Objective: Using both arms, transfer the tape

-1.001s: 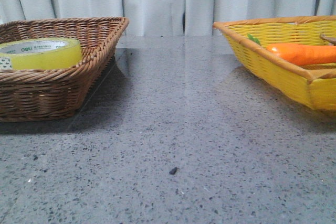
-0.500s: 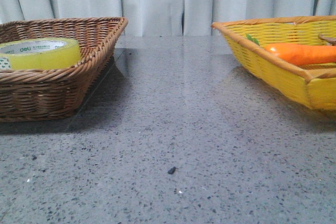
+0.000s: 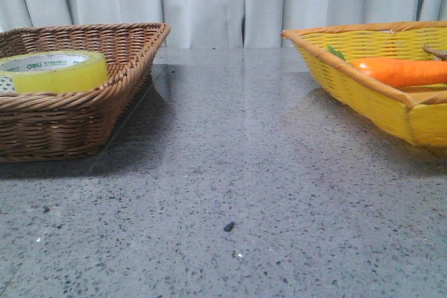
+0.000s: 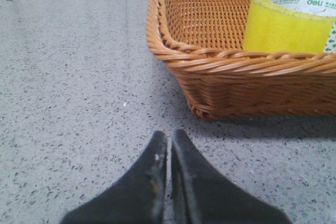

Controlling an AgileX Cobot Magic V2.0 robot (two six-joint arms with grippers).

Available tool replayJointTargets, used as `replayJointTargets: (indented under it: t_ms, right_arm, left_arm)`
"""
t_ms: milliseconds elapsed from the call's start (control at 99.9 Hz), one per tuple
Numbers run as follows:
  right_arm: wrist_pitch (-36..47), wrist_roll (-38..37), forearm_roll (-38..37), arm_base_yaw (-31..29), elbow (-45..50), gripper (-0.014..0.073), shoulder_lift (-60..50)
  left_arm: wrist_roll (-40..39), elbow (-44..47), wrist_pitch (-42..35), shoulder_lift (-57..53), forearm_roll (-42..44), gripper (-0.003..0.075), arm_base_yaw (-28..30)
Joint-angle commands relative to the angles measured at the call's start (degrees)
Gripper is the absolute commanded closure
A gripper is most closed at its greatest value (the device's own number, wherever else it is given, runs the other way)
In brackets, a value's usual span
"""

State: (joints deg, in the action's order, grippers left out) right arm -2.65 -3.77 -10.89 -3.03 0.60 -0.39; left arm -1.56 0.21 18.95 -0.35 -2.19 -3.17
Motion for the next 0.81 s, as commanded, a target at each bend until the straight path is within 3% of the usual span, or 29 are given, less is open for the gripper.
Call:
replayJointTargets:
  t_ms: [0, 200, 801]
  right_arm:
    - [-4.6, 0.2, 0.3, -0.4, 1.2, 0.066, -1.4]
    - [-15.6, 0.2, 0.3, -0.4, 1.2, 0.066, -1.4]
    - [-15.5, 0.2, 0.3, -0.4, 1.2, 0.066, -1.4]
  left_arm:
    - [-0.5, 0.5, -2.9, -1.7, -0.6, 0.0741, 0.1]
    - [-0.5, 0.5, -2.9, -1.7, -0.6, 0.0741, 0.1]
    - [-0.5, 0.5, -2.9, -1.7, -0.6, 0.0741, 0.1]
